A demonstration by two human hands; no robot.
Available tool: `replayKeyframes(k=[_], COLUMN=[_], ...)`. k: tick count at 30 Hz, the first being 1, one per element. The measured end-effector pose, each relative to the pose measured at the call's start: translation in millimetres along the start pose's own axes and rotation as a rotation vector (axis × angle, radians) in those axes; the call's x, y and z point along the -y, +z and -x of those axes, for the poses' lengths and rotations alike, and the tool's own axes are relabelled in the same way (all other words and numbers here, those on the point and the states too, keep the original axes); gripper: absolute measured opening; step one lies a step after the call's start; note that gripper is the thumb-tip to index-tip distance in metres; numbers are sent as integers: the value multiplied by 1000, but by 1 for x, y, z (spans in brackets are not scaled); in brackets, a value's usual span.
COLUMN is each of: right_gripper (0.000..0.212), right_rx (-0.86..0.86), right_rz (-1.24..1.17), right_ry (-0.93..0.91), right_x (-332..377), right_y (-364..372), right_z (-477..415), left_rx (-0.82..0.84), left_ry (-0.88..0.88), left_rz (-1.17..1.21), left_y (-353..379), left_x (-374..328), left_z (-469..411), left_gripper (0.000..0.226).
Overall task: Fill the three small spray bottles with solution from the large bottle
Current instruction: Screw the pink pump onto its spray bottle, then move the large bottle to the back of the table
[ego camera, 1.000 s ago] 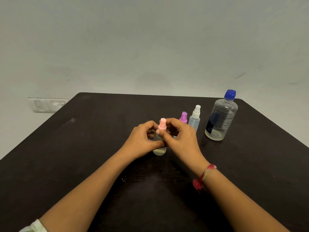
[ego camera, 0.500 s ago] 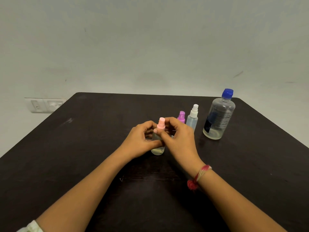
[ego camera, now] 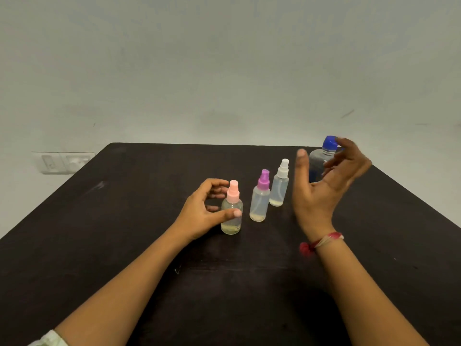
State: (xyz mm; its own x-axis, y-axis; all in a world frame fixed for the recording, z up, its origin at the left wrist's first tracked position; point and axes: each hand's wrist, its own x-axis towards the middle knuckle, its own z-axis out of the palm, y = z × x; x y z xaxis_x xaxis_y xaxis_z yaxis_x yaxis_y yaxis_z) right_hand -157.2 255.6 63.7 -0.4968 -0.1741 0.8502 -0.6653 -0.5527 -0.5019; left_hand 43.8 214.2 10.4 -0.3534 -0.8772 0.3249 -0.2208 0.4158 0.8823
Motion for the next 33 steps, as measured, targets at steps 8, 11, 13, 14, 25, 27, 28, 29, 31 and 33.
replayKeyframes(k=[8,11,13,14,25,27,28,29,31,33], right_gripper=[68,84,92,95,93,90,88,87,85,81], right_rx=[-123,-29,28,49,221,233,243,253,267,297], right_rz=[232,285,265,255,236,241,247,248,225,192], right_ry=[322,381,416,427,548,578,598,620,641,631], right_x=[-41,-53,-60,-63,-86,-88,-89,-89,-90,-89], right_y=[-11,-12,-13,-14,-14,-15,-15,-15,-15,-16], right_z=[-5,-1,2,3,9,8,8,8,9,10], left_rx=[-264,-292,-311,-324,-391,-382,-379,-379,-392,-411], left_ry=[21,27,18,14,-41,-56,-64,-67,-64,-64], left_rz=[9,-9,-30,-49,-203,-201,-198,-187,-143,-102], left_y=[3,3,4,4,1,2,3,3,3,3], left_x=[12,12,12,13,21,20,20,19,18,16], left_z=[0,0,-1,-1,-6,-6,-6,-6,-4,-1], left_gripper=[42,30,29,31,37,37,37,37,39,41])
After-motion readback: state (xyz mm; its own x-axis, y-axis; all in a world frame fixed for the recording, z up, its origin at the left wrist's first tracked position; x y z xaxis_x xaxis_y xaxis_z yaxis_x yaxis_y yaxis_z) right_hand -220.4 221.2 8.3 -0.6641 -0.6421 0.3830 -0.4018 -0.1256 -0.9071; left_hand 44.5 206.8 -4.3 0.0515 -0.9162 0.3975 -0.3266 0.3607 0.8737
